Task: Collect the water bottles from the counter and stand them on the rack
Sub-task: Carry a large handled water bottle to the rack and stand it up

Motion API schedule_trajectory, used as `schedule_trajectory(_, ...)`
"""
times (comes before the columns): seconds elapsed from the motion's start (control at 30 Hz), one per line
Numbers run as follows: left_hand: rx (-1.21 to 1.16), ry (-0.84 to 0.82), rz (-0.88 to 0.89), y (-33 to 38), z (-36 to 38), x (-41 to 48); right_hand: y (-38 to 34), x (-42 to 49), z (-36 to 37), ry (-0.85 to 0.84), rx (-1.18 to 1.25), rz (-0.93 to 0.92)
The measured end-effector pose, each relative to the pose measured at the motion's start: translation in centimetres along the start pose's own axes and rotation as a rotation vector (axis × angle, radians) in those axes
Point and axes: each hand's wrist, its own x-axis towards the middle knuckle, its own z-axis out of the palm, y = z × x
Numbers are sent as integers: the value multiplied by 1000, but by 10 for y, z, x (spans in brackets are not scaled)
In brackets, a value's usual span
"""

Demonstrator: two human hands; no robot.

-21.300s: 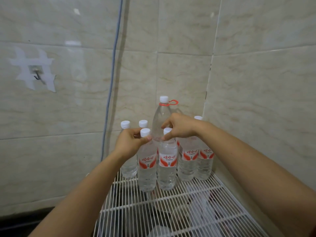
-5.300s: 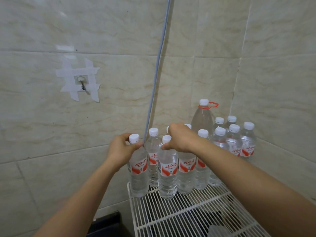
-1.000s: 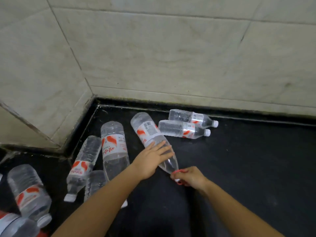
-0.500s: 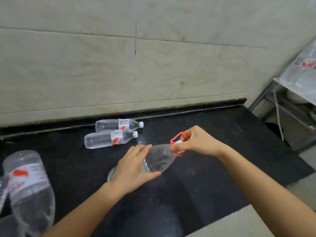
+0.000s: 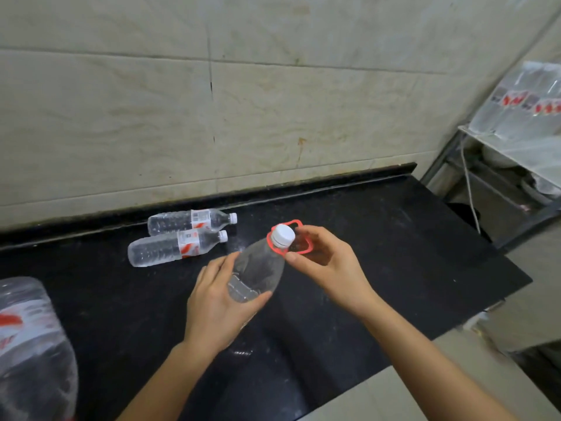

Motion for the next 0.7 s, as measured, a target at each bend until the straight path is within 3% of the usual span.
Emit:
schedule_trajectory(0.13,-19,8,-27,-4,-5,-4,-6,11,13,85,-347,-146)
schedule_trajectory(0.23,-50,0,-40,-5,-4,-5,-13,19,16,51,-425,-161)
schedule_trajectory(0.47,-158,-168,-68,-12,0,-3,-13,16,17,2,-279,-36)
schedule_trajectory(0.7,-198,-125,-66,22,15,-21,7,-12,-18,72,-68,-36)
